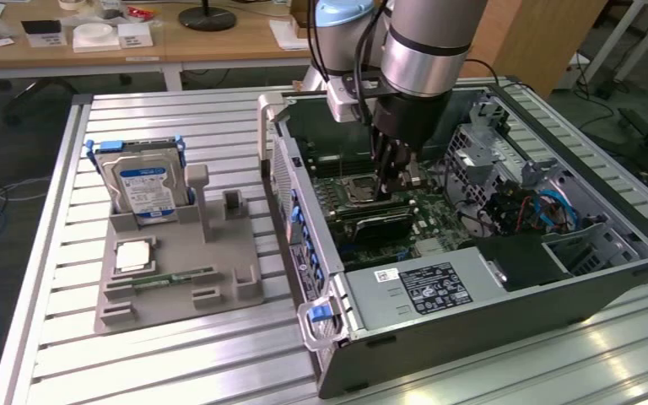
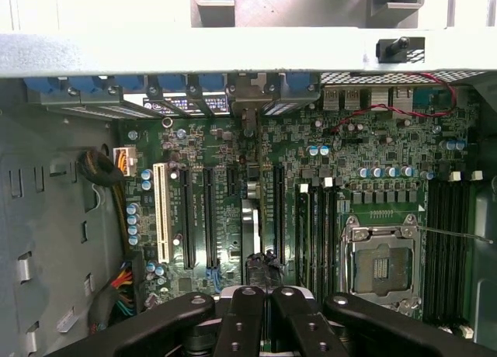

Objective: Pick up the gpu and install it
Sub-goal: 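Press down on the gpu until it lock into place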

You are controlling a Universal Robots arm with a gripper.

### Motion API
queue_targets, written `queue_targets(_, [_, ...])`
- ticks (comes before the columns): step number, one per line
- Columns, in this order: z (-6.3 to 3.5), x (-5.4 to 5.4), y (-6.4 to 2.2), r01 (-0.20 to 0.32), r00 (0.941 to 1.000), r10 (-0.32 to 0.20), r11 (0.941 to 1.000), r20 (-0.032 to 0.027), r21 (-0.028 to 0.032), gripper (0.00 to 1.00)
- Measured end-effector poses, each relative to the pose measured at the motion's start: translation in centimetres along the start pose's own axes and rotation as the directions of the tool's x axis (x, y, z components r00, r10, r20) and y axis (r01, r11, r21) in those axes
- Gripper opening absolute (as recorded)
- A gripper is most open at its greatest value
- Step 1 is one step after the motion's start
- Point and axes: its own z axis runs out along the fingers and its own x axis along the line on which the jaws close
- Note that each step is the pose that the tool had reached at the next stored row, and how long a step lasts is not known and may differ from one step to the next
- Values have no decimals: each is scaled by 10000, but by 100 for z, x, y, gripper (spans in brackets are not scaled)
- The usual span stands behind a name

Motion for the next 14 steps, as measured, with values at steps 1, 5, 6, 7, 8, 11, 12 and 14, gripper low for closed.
queue_targets(1, [0,0,0,1,10000,-1,10000,0,-1,11])
queue_targets(5, [1,-8,1,-1,10000,1,10000,1,0,11])
queue_targets(6, [1,-8,1,0,10000,0,10000,1,0,11])
queue_targets(7, [1,-8,1,0,10000,0,10000,1,0,11])
queue_targets(8, [1,-8,1,0,10000,0,10000,0,0,11])
queue_targets(11, [8,-8,1,0,10000,0,10000,3,-1,11])
queue_targets(12, [8,-8,1,0,10000,0,10000,3,-1,11])
queue_targets(14, [9,-8,1,0,10000,0,10000,5,-1,11])
